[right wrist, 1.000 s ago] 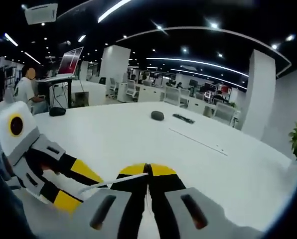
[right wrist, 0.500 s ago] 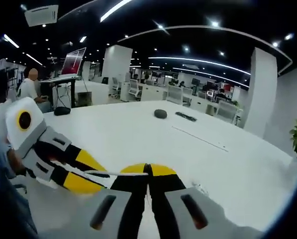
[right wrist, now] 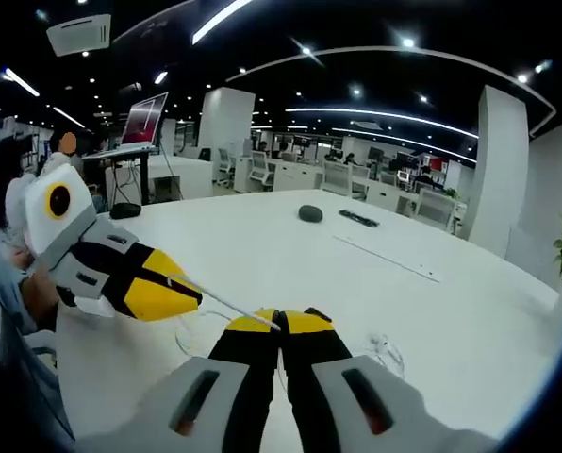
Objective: Peel open the Velcro strap on the desktop, arrange the wired earphones neatly onto it, and close the Velcro strap to secure them.
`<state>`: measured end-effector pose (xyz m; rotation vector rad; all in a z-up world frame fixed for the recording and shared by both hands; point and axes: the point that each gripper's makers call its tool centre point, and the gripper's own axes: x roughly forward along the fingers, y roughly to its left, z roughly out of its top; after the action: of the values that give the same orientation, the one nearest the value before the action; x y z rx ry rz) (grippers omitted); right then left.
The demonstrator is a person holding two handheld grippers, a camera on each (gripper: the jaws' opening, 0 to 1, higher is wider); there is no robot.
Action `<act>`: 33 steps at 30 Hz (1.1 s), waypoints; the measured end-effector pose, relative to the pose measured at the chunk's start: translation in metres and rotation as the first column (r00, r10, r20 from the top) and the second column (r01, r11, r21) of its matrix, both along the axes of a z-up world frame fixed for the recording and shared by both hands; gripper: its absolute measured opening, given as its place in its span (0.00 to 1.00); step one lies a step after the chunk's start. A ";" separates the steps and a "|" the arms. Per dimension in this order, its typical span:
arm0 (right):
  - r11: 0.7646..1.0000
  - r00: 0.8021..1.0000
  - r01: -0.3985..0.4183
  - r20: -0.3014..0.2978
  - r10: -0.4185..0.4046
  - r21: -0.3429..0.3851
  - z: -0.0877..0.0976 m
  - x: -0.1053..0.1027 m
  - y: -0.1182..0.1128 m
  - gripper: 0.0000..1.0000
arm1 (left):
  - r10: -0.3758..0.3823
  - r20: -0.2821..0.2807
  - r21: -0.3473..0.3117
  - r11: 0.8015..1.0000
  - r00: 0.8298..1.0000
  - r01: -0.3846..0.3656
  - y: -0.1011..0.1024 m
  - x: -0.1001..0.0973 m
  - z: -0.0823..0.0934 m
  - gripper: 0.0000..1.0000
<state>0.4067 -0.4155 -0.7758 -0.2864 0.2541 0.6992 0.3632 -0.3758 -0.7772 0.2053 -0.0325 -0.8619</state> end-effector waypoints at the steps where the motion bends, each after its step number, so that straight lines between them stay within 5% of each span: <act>1: 1.000 1.000 -0.005 0.000 0.005 0.003 -0.001 -0.001 0.000 0.04 | 0.002 0.003 -0.003 1.000 1.000 -0.002 0.002 0.000 0.002 0.06; 15: 0.994 0.993 -0.112 -0.023 0.112 0.022 -0.016 -0.010 0.022 0.07 | -0.058 0.115 -0.011 0.998 0.992 0.059 0.009 -0.012 0.069 0.05; 26: 0.994 0.994 -0.110 -0.015 0.110 -0.014 -0.023 -0.005 0.024 0.07 | -0.055 0.172 -0.006 0.998 0.984 0.057 0.018 -0.016 0.094 0.05; 33: 0.995 0.997 -0.077 -0.010 0.077 -0.065 -0.035 0.004 0.014 0.07 | -0.031 0.240 -0.021 0.999 0.970 0.037 0.029 -0.013 0.131 0.05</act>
<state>0.4105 -0.4016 -0.8109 -0.3575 0.2744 0.7694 0.3503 -0.3463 -0.6461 0.2849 -0.2731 -0.8666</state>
